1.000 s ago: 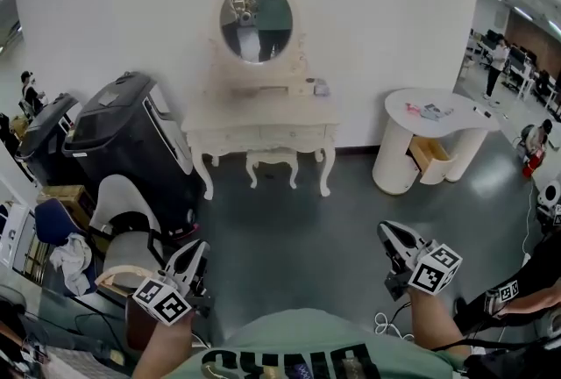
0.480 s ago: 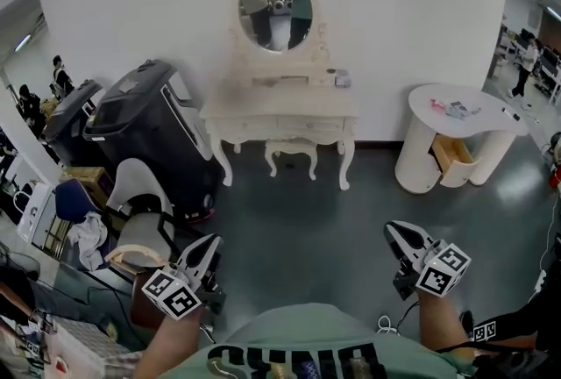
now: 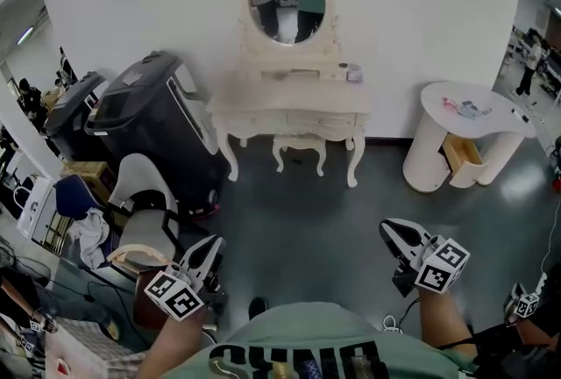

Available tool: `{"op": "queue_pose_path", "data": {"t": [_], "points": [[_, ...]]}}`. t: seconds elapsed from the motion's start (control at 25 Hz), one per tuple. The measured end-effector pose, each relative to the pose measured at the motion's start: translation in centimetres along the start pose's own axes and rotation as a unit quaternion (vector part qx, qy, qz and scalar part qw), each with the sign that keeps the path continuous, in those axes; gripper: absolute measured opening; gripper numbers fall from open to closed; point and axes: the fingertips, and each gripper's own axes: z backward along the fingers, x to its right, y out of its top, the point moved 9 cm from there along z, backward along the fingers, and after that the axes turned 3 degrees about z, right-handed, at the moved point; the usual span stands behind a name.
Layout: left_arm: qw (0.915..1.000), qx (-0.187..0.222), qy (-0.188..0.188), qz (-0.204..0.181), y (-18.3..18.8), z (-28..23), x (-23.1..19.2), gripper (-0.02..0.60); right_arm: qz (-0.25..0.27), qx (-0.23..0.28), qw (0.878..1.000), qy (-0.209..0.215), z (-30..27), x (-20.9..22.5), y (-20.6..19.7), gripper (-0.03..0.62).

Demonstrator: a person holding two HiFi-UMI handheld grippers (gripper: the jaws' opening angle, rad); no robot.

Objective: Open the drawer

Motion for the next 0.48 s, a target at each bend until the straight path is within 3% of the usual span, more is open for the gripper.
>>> {"op": "queue_pose_path", "data": {"t": [0.16,0.48], "points": [[0.9993,0.004,-0.036,0.005,2.1,-0.8,-5.3,0.008,0.019,0.005,0.999,-0.028,-4.6,-1.6,1.0,0.012],[0.9973,0.019,-0.071,-0.004,10.9,-0.2,-17.7,0.008,0.033,0.025,0.996,-0.079,-15.4,-5.8,3.7,0.011]]}}
